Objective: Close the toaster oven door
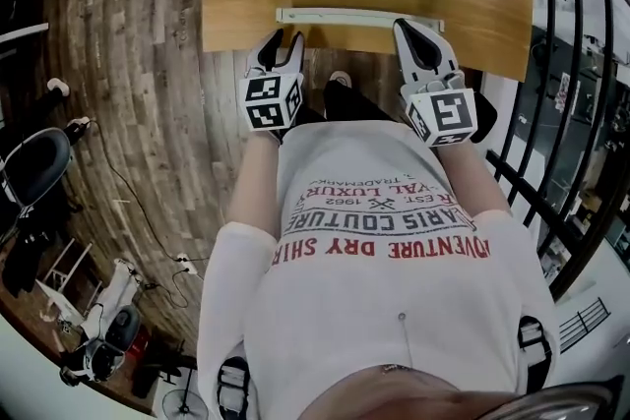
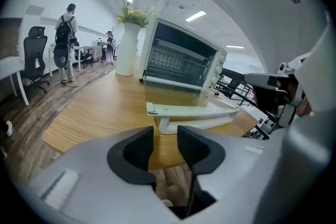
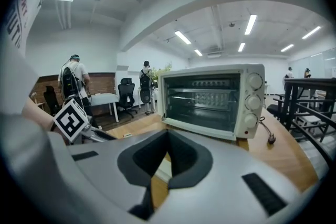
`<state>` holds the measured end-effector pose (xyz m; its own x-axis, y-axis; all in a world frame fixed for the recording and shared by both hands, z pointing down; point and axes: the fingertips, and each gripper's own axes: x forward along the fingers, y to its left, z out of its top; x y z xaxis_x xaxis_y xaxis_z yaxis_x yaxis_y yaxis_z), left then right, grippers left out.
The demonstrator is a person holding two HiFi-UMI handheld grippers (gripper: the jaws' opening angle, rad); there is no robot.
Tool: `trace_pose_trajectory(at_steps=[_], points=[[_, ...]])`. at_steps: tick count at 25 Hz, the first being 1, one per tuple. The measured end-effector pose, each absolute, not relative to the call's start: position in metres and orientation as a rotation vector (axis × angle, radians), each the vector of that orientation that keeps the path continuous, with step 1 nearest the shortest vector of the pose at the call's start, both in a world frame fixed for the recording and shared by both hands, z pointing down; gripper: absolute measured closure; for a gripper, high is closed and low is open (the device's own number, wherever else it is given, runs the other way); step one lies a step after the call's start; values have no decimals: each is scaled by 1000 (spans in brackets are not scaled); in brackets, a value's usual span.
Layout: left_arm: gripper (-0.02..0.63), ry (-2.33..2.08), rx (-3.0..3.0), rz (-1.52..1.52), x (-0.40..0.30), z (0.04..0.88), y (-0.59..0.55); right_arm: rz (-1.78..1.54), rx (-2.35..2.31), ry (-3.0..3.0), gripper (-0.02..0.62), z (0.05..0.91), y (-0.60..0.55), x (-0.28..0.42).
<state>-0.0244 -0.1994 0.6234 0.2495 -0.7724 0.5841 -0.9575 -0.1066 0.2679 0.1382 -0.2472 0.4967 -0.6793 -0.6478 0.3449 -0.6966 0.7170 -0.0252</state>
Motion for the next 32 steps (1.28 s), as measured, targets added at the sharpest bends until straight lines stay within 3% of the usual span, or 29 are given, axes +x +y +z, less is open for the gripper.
trace_pose_trajectory(at_steps=[5, 11, 32], points=[[458, -1582, 1898, 427, -22, 635, -212, 255, 1025, -2596, 606, 511, -247, 141], [522, -1612, 1873, 448, -23, 640, -221, 266, 1006, -2584, 606, 517, -252, 146], [525, -1617, 1942, 397, -26, 567, -229, 215, 1111, -2612, 606, 477, -250, 151]])
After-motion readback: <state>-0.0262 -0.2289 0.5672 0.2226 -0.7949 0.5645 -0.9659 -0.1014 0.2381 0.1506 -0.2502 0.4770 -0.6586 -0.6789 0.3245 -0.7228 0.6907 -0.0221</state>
